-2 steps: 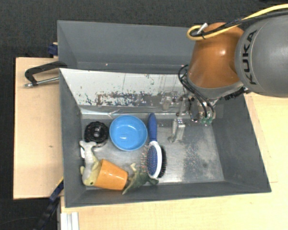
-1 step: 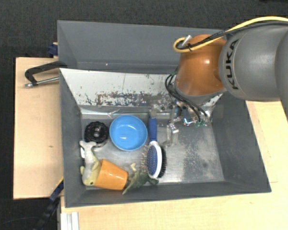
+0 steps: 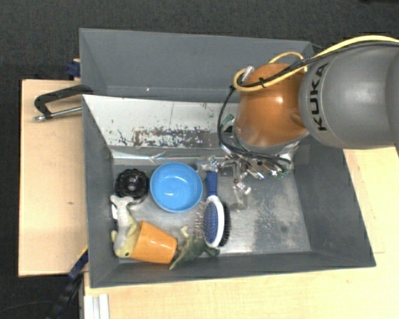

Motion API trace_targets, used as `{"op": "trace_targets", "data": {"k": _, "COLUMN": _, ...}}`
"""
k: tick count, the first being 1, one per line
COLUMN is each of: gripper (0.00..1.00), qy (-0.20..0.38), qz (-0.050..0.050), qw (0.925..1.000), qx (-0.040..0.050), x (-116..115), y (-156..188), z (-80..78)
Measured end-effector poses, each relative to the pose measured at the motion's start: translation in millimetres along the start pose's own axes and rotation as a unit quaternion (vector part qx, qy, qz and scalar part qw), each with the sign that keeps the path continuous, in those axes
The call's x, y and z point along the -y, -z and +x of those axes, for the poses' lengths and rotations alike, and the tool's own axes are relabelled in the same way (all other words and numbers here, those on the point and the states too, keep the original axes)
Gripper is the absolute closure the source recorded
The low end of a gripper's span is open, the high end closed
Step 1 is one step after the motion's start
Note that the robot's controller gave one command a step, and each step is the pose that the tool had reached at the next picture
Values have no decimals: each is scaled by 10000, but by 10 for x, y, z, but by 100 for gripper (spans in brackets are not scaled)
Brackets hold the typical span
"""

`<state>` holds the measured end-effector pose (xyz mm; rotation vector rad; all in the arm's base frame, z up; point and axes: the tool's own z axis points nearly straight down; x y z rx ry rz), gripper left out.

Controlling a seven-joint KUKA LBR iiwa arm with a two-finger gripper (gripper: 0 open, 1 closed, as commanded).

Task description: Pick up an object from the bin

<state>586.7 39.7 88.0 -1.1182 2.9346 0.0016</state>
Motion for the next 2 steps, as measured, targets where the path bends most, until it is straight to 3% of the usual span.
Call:
{"op": "trace_targets", "data": {"k": 1, "gripper": 100, "qy": 3, "qz": 17, "qw": 10000, "qx": 13, "x": 11, "y": 11, "z": -2}}
{"op": "trace_targets", "data": {"k": 2, "gripper": 100, "qy": 388, "qz": 46, "qw": 9992, "qx": 52, "x": 0, "y": 1256, "z": 84}}
